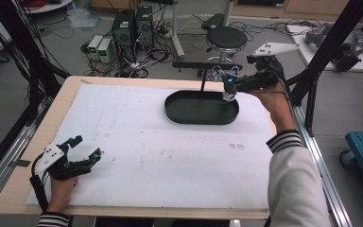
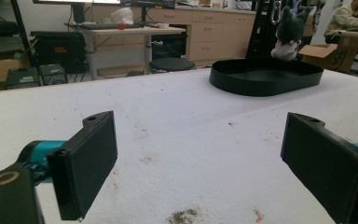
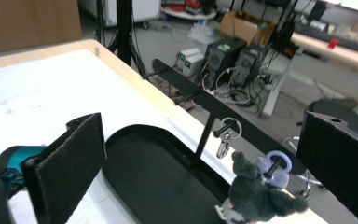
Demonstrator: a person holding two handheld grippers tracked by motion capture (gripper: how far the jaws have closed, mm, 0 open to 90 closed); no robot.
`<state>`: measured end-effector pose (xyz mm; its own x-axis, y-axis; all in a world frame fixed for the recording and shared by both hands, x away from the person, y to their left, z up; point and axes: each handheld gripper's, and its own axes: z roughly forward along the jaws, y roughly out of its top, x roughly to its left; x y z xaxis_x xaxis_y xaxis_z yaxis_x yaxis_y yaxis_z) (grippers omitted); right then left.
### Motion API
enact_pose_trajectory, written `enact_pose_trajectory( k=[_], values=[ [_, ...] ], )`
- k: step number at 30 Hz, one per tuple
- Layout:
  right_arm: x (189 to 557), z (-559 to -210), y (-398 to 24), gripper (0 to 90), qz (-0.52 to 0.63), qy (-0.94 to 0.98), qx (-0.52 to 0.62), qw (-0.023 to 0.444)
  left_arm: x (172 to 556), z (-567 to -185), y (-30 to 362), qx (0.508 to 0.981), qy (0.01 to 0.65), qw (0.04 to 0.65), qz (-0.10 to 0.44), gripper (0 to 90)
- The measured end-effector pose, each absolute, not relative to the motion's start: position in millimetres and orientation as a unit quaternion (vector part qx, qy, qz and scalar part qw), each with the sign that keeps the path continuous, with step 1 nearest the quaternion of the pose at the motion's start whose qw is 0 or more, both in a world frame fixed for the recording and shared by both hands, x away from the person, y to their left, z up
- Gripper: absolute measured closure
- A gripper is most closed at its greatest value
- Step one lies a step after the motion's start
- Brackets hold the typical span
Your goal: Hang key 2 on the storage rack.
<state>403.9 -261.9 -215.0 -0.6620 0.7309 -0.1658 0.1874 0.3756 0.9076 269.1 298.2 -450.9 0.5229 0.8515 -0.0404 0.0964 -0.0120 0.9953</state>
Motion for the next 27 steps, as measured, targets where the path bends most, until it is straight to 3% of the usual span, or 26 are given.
enact_pose_trajectory(
  k=[5,12,27],
  values=[
    [366.7,-224.4,-273.6,0.6,0.480,0.779,0.286,0.283,268.3,-451.0,297.3,0.638,0.368,0.596,0.319,11.2],
    [324.7,-268.0,-286.8,0.6,0.509,0.764,0.286,0.274,268.5,-451.0,297.9,0.639,0.368,0.596,0.318,11.2],
    [298.4,-361.0,-277.0,0.6,0.558,0.704,0.319,0.302,266.6,-451.3,296.8,0.640,0.359,0.597,0.325,11.2]
  ],
)
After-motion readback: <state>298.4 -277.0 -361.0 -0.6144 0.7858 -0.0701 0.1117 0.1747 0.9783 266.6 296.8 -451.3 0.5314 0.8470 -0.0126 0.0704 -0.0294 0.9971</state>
